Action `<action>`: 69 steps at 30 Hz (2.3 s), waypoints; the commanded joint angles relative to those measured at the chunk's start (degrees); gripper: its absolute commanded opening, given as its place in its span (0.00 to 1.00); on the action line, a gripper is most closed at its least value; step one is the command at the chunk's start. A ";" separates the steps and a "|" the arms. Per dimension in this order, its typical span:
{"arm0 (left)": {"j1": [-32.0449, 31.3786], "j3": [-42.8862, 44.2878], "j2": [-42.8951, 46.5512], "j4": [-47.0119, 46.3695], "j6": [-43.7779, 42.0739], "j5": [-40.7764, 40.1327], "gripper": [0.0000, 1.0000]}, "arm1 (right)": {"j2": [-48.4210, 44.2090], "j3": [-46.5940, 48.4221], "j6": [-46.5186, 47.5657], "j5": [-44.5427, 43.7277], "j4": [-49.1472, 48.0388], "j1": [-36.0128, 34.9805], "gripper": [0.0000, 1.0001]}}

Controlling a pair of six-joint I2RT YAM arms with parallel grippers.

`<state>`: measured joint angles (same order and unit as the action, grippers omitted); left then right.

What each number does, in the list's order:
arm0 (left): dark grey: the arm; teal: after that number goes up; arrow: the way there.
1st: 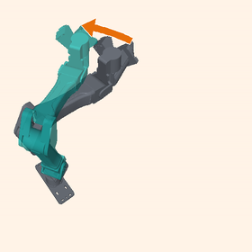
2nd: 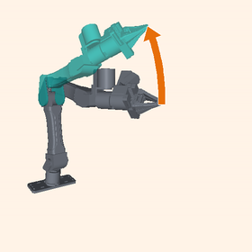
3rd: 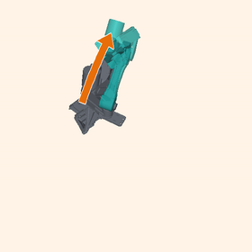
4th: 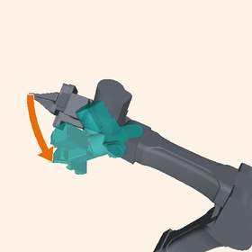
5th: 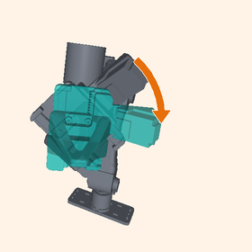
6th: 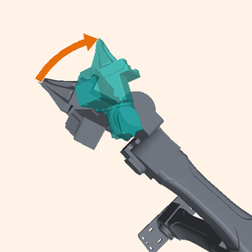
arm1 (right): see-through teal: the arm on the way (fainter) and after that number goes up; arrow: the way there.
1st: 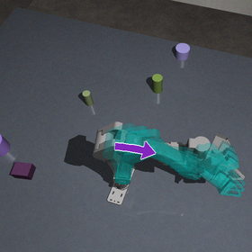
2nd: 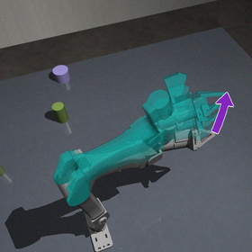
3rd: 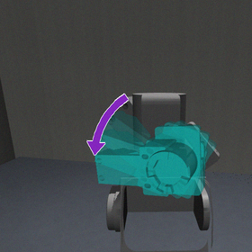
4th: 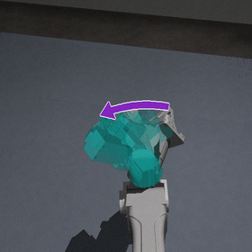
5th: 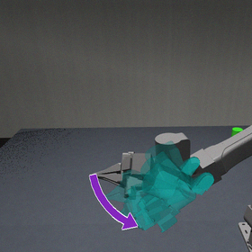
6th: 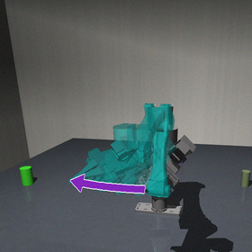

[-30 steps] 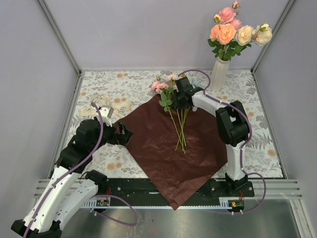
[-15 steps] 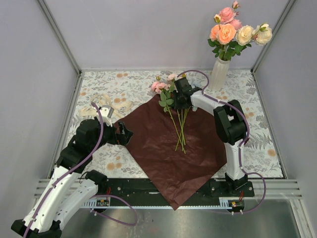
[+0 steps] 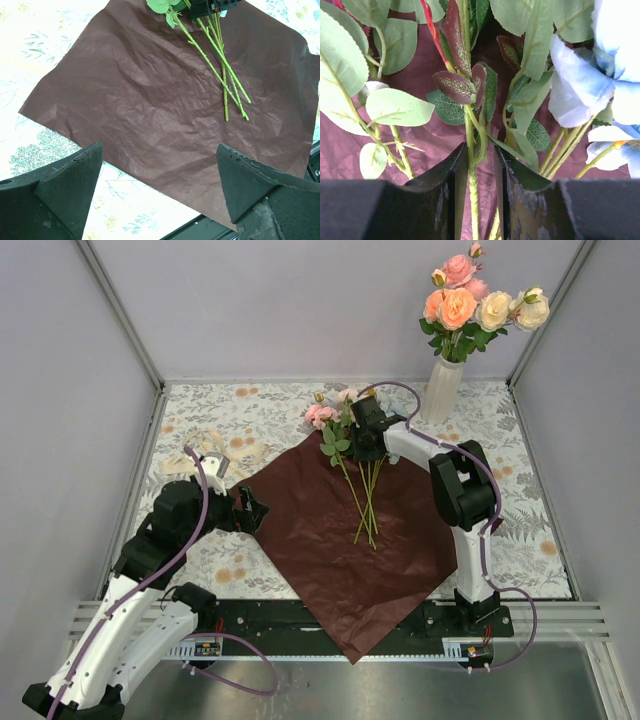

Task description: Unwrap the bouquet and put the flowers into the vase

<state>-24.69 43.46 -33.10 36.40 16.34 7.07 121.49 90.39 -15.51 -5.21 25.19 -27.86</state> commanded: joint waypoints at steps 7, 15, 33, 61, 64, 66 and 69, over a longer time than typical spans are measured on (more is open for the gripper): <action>-0.18 -0.13 0.67 -2.30 -0.17 0.23 0.99 | 0.86 4.27 3.02 -1.91 2.15 -0.88 0.24; -0.18 -0.22 1.11 -2.30 -0.08 0.14 0.99 | -8.80 1.02 2.59 1.16 -3.38 -1.06 0.00; -0.19 -0.22 0.84 -2.30 0.01 0.40 0.99 | -36.58 -24.55 22.25 6.79 -53.90 -0.62 0.00; -0.19 -0.22 -1.88 -2.21 -0.17 -1.01 0.99 | -32.73 -16.91 20.34 23.06 -92.58 26.36 0.00; -0.19 -0.31 -2.23 -2.21 -0.17 -1.18 0.99 | -29.66 -15.43 18.76 23.14 -96.11 27.50 0.00; -0.19 -0.31 -2.49 -2.21 -0.17 -1.18 0.99 | -27.63 -13.41 18.23 23.49 -97.26 27.51 0.00; -0.19 -0.40 -3.37 -2.21 -0.17 -0.66 0.99 | -24.91 -9.89 17.71 23.58 -97.35 29.35 0.00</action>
<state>-24.69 43.46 -35.64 36.38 16.34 6.68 94.59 74.52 3.99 17.65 -65.76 -0.32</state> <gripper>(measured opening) 0.988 0.178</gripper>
